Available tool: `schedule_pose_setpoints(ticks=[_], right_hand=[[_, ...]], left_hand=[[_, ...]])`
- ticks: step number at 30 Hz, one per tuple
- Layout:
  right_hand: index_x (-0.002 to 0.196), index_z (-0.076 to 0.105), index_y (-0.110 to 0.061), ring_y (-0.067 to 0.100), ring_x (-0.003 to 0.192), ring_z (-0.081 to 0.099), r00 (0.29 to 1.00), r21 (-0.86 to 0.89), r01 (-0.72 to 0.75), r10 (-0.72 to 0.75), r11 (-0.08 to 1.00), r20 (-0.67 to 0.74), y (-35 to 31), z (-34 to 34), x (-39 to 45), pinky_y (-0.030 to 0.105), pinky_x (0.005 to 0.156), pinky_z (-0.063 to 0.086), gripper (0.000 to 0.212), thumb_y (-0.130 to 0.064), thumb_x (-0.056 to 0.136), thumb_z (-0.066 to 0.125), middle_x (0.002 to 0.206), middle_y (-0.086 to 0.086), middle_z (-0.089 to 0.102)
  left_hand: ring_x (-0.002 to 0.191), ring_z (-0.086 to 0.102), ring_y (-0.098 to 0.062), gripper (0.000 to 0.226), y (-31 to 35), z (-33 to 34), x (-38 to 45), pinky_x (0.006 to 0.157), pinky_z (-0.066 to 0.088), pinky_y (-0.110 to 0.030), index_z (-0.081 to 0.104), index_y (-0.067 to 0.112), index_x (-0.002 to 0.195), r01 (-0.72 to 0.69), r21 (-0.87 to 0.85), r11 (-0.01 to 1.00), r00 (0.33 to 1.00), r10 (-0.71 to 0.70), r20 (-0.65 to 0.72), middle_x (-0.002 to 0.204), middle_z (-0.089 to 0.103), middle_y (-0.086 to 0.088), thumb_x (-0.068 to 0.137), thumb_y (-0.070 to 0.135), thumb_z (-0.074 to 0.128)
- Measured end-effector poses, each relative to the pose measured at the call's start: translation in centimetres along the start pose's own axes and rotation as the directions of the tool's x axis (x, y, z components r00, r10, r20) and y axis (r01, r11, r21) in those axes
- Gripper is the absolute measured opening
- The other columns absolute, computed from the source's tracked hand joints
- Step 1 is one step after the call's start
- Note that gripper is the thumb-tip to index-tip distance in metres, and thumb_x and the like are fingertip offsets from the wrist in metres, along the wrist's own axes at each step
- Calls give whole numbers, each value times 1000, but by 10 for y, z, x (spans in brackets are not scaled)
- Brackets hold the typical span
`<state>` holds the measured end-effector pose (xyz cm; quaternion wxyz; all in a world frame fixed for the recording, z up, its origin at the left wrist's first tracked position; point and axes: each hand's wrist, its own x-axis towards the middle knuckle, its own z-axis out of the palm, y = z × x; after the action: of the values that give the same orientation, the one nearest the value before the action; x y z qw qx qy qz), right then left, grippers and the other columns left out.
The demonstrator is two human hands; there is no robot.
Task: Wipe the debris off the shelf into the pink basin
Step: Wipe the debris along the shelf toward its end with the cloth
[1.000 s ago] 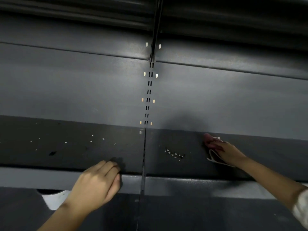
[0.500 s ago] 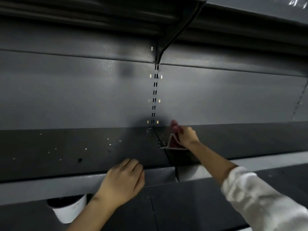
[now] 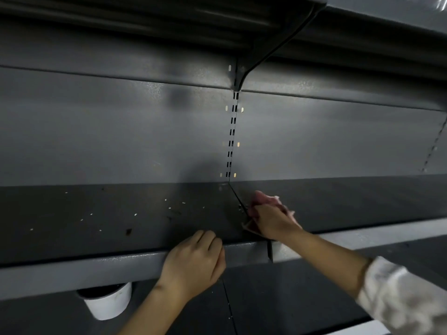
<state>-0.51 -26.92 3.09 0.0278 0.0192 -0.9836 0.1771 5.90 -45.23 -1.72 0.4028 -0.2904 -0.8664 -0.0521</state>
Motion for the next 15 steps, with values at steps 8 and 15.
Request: schedule_pose_setpoints(ticks=[8,15], right_hand=[[123,53,-23,26,119,52,965,190,260,-262,947,-12,-25,9,19,31,104,40,36,-10,91,43,131,7,56],[119,56,-10,31,115,55,992,155,-1,21,988,-127,81,-38,56,32,100,40,30,-11,92,43,124,18,60]], left_hand=[[47,58,-15,34,-1,-4,2,37,44,-18,64,13,53,3,13,1000,1000,-4,22,55,61,1,77,22,42],[46,57,-16,33,-13,-12,-4,37,44,-18,63,13,51,30,56,998,999,-32,40,55,61,1,76,22,43]])
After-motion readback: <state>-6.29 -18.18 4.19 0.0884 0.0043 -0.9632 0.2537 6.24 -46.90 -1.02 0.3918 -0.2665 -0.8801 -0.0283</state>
